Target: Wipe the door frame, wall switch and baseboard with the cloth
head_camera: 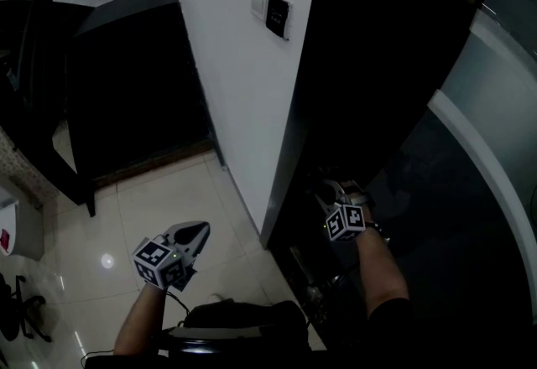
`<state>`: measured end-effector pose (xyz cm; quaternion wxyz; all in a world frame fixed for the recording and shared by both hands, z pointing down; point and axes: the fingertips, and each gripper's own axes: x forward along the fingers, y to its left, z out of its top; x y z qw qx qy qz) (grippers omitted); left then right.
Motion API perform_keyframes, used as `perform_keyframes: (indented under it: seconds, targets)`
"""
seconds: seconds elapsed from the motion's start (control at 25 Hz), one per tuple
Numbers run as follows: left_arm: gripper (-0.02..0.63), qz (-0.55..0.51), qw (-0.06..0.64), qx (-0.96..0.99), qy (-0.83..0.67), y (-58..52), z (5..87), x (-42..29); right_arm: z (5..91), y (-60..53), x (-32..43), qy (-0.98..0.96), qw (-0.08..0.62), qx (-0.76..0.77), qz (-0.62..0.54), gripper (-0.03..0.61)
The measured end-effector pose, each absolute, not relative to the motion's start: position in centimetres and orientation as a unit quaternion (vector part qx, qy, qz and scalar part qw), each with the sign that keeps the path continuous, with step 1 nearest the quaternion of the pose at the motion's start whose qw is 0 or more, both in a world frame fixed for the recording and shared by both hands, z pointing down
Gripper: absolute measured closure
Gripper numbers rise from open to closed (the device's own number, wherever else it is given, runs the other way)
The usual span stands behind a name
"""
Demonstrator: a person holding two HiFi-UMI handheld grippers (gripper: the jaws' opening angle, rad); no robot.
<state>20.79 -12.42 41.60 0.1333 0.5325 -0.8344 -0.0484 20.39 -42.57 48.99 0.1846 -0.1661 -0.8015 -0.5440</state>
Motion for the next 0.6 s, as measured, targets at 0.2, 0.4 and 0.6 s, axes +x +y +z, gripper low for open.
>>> perform_keyframes:
  seconds: [0.2, 0.4, 0.6]
  targets:
    - [0.612, -0.042, 0.142, 0.53, -0.835, -11.8, 42.2, 21.0, 52.1, -41.9, 20.3, -0.783, 0.218, -0.186, -0.552, 0.494]
    - [0.612, -0.042, 0.143, 0.525, -0.838, -11.4, 42.4, 21.2, 53.8, -41.6, 20.3, -0.791, 0.241, -0.185, -0.531, 0.495]
    - [0.612, -0.047, 0.139, 0.513, -0.846, -10.7, 43.0, 21.0, 54.9, -41.1, 21.9, -0.826, 0.271, -0.187, -0.457, 0.495]
